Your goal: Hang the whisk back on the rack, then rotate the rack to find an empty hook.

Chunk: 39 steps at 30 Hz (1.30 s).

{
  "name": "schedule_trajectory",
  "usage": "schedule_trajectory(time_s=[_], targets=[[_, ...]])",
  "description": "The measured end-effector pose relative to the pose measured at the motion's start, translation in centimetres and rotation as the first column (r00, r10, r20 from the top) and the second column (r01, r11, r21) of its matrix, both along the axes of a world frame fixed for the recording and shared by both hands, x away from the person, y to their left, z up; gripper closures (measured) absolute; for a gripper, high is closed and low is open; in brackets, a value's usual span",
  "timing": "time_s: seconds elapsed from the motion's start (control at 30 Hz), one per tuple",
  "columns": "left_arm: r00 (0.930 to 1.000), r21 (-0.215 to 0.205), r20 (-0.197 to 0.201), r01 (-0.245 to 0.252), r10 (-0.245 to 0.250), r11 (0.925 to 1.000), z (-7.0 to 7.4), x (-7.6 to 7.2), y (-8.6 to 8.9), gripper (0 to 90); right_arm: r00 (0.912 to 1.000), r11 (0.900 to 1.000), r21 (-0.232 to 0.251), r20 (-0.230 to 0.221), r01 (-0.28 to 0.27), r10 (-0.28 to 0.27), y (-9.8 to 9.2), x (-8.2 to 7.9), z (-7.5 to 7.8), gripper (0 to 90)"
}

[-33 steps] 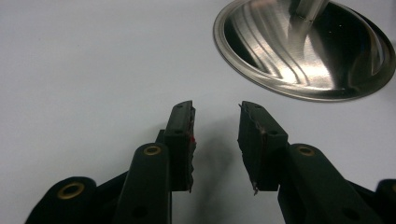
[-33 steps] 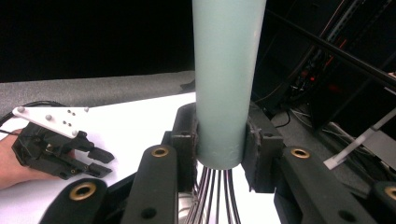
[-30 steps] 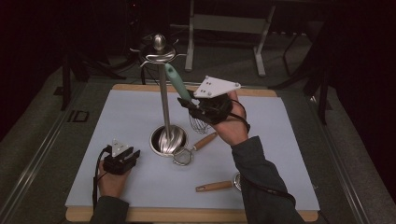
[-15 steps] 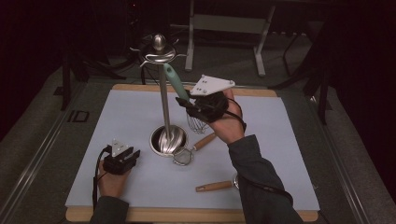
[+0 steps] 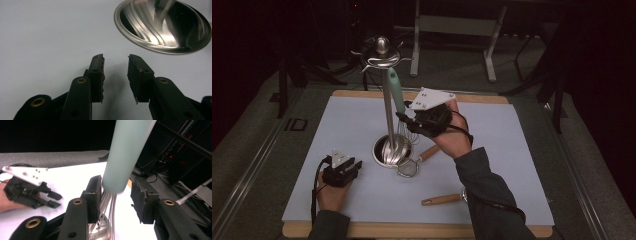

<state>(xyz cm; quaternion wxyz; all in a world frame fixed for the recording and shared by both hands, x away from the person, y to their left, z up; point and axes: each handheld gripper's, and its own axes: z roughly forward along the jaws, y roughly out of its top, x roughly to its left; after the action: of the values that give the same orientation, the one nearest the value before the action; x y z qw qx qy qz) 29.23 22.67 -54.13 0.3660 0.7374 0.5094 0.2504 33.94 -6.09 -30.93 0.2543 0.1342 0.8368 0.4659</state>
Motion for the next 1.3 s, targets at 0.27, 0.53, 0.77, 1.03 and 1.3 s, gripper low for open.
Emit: schedule_trajectory(time_s=[0.27,0.53,0.77,1.03,1.3], targets=[[1.0,0.001,0.0,0.001,-0.001,1.0,0.0,0.0,0.0,65.7,1.0,1.0,-0.016,-0.003,-0.003,0.003,-0.2,-0.2,-0.6,59.8],[1.0,-0.002,-0.001,-0.001,0.001,1.0,0.0,0.0,0.0,65.7,0.9999,0.997,-0.082,-0.009,0.013,-0.014,-1.3,-0.1,-2.2,59.1],[1.0,0.0,0.0,-0.002,0.002,1.0,0.0,0.0,0.0,65.7,0.9991,0.995,-0.097,-0.022,0.034,-0.036,-2.8,-0.1,-3.4,58.5],[1.0,0.003,0.001,0.0,0.0,1.0,0.0,0.0,0.0,65.8,0.9981,0.987,-0.15,-0.025,0.052,-0.057,-4.3,-0.5,-4.9,58.3],[0.9999,-0.028,0.004,-0.011,0.011,0.9995,0.0,0.0,0.3,65.8,0.9938,0.987,-0.138,-0.067,0.079,-0.089,-6.4,-0.4,-6.8,57.3]])
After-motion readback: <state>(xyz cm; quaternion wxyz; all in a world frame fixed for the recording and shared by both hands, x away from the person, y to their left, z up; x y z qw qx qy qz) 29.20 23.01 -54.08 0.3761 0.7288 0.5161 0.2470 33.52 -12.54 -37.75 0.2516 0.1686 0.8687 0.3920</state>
